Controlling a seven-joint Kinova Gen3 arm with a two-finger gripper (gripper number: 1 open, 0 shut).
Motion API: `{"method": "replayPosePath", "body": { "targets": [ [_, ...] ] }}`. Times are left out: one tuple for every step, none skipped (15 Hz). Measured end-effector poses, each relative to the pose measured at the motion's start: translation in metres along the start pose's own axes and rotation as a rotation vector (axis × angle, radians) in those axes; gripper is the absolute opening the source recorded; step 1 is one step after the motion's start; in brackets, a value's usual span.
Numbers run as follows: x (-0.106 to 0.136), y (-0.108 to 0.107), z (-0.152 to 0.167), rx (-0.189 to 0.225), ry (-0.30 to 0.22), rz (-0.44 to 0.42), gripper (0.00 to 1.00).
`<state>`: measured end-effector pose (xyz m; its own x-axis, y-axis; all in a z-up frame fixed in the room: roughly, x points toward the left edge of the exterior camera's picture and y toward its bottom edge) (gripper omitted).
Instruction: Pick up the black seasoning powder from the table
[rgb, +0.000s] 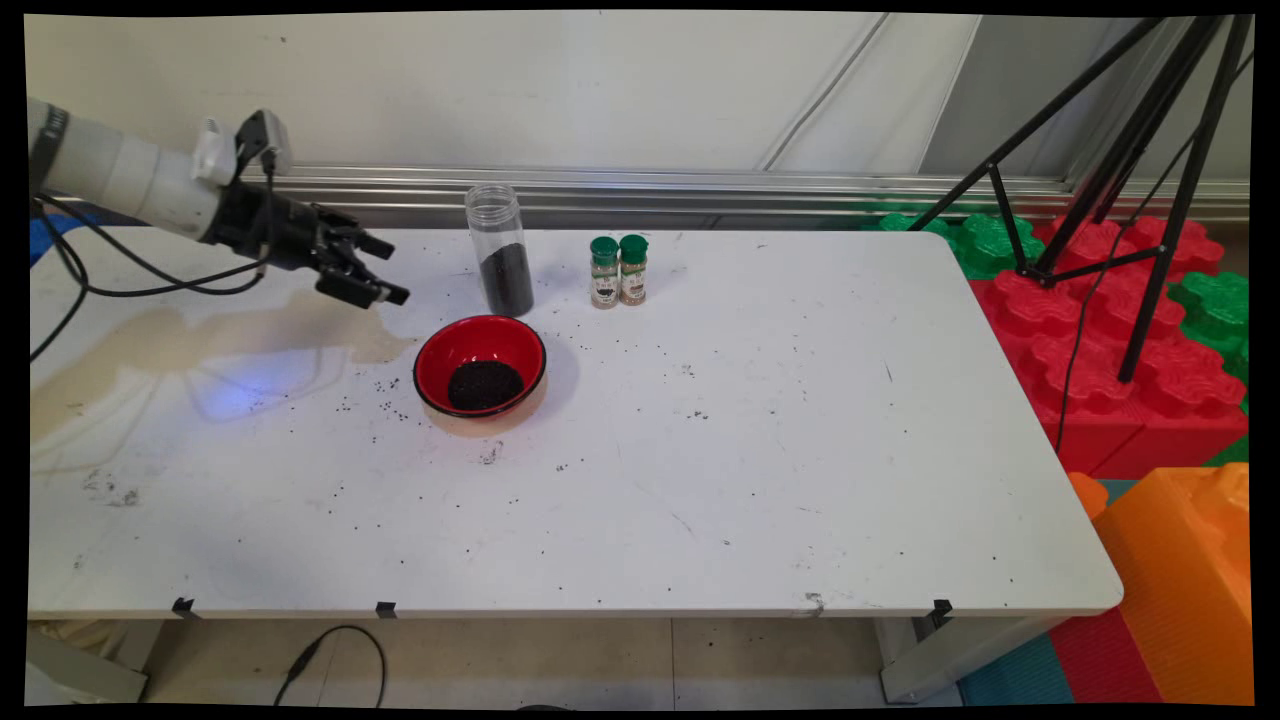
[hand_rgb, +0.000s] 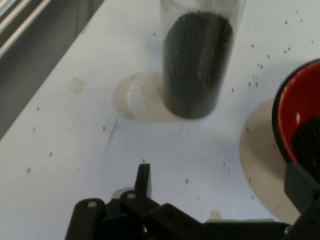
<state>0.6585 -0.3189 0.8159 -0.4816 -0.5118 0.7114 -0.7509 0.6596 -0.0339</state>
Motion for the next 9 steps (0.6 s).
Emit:
{"method": "replayPosePath", "body": {
  "targets": [
    [0.001, -0.001, 0.006, -0.002, 0.016, 0.003, 1.00],
    [0.002, -0.003, 0.013, -0.002, 0.033, 0.007, 1.00],
    [0.002, -0.004, 0.018, -0.002, 0.044, 0.008, 1.00],
    [0.003, -0.005, 0.024, -0.003, 0.061, 0.012, 1.00],
    [0.003, -0.006, 0.029, -0.005, 0.074, 0.015, 1.00],
    [0.004, -0.007, 0.034, -0.007, 0.087, 0.018, 1.00],
    [0.005, -0.008, 0.039, -0.012, 0.102, 0.023, 1.00],
    [0.006, -0.008, 0.044, -0.016, 0.116, 0.027, 1.00],
    [0.007, -0.009, 0.049, -0.021, 0.128, 0.031, 1.00]
  ]
}}
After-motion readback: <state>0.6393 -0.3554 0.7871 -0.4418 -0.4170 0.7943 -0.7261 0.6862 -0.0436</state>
